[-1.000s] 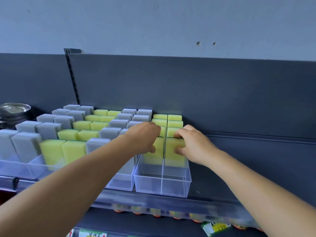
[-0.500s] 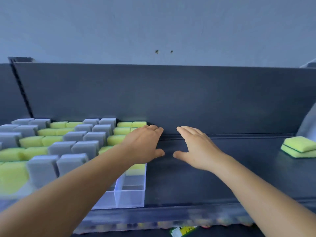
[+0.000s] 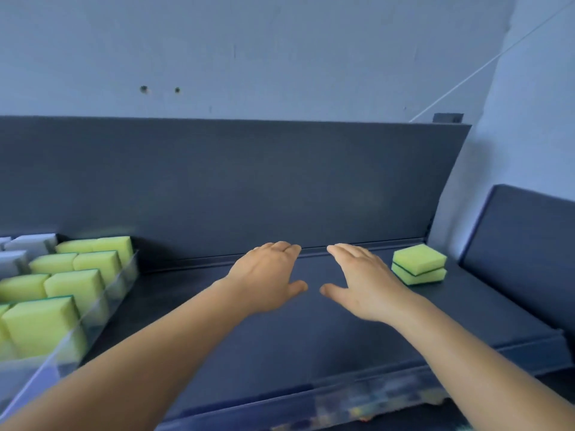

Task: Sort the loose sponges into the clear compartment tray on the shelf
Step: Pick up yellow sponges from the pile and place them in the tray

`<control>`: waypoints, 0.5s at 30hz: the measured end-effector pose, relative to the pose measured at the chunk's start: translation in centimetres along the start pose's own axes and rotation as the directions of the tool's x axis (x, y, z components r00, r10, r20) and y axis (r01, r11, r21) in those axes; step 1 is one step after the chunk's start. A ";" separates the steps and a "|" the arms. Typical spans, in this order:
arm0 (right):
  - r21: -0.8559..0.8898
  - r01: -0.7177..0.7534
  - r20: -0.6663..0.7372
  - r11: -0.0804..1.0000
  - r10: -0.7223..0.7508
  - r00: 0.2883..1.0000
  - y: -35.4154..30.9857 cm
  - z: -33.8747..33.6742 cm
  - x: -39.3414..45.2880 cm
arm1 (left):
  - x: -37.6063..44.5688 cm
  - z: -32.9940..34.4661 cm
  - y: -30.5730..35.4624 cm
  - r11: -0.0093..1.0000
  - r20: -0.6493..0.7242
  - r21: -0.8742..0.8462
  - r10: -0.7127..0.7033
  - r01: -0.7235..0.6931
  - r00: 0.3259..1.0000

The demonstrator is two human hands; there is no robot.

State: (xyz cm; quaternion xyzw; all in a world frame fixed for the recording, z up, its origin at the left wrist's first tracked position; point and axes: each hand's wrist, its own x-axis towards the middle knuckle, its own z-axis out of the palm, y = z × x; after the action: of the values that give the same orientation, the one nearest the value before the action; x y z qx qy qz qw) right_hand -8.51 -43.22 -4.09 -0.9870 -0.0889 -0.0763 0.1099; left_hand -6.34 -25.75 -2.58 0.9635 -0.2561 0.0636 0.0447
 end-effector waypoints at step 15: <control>0.040 -0.239 -0.030 0.970 0.240 0.970 18.4 -1.3 -0.6 | 13.8 5.8 14.1 0.988 0.030 -0.074 0.137 -0.135 0.990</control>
State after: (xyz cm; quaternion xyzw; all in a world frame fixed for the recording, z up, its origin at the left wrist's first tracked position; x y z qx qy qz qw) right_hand -5.77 -61.24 -6.70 -0.9869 0.0315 -0.0779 0.1377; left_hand -0.92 -45.30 -5.52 0.9426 -0.3241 0.0403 0.0703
